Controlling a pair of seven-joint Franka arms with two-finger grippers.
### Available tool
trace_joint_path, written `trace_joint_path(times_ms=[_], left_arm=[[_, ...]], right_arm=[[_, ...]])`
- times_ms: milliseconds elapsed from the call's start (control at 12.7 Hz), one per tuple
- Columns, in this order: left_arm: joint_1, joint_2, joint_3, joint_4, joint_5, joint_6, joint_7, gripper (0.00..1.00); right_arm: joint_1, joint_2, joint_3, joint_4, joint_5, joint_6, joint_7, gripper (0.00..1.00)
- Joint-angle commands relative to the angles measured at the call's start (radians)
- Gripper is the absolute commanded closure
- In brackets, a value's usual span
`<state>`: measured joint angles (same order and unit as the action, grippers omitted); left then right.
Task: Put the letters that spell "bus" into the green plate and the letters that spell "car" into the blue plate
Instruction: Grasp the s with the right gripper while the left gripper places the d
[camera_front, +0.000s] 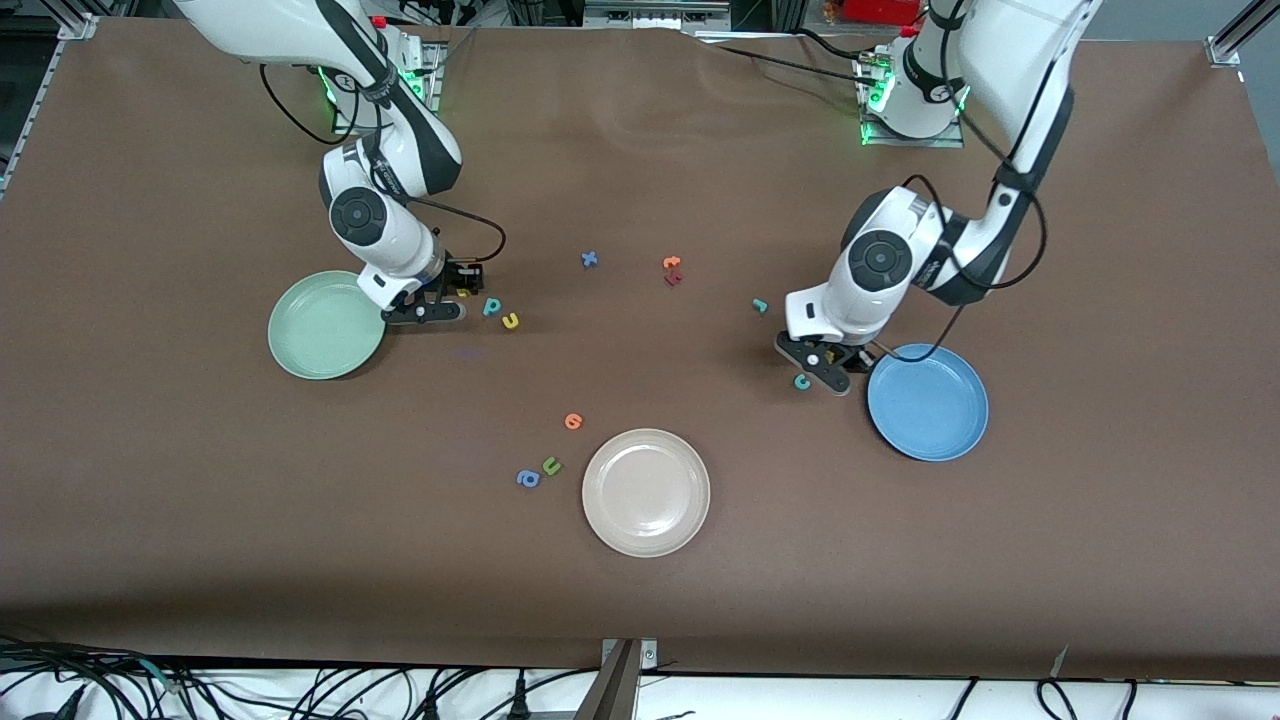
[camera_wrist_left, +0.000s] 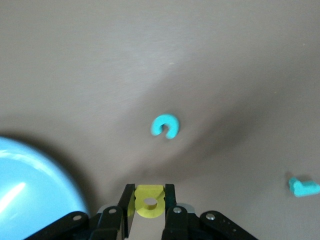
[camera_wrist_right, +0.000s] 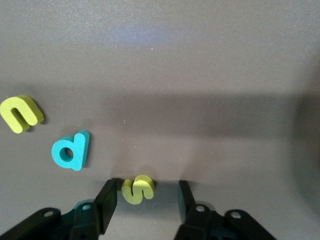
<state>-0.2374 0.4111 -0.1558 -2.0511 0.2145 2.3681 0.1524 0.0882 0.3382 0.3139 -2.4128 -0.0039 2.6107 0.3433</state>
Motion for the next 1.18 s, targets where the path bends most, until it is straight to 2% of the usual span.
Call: trace_joint_path(times_ms=[0,236,473,551,630,709,945,1103], left_arm=[[0.059,-0.037,-0.002,0.064,0.029,-0.131,0.106,0.81],[0.148,-0.02,-0.002,0.071,0.023,-0.124,0.274,0.79],[0.178,0.021,-0.002,0.069,0.031,-0.083,0.291,0.8],[0.178,0.028,-0.002,0.068,0.031,-0.064,0.292,0.77],[0.178,0.035,-0.002,0.069,0.031,-0.063,0.292,0.5],[0.179,0.034,-0.002,0.068,0.029,-0.061,0.292,0.01],[0.178,0.025,-0.005,0.069,0.017,-0.062,0.292,0.0],[0.164,0.028,-0.046,0.094,0.0,-0.064,0.262,0.0]], right_arm=[[-0.007,0.01,0.005,-0.012,0.004,0.028,-0.004,0.42],[-0.007,0.01,0.007,-0.012,0.005,0.032,0.006,0.42],[-0.007,0.012,0.008,-0.012,0.005,0.032,0.016,0.42],[-0.007,0.013,0.008,-0.012,0.005,0.034,0.016,0.42],[-0.007,0.012,0.008,-0.012,0.005,0.034,0.02,0.43],[-0.007,0.012,0.013,-0.012,0.004,0.032,0.046,0.43],[-0.005,0.012,0.02,-0.012,0.004,0.031,0.06,0.43],[-0.005,0.012,0.02,-0.012,0.004,0.031,0.06,0.43]])
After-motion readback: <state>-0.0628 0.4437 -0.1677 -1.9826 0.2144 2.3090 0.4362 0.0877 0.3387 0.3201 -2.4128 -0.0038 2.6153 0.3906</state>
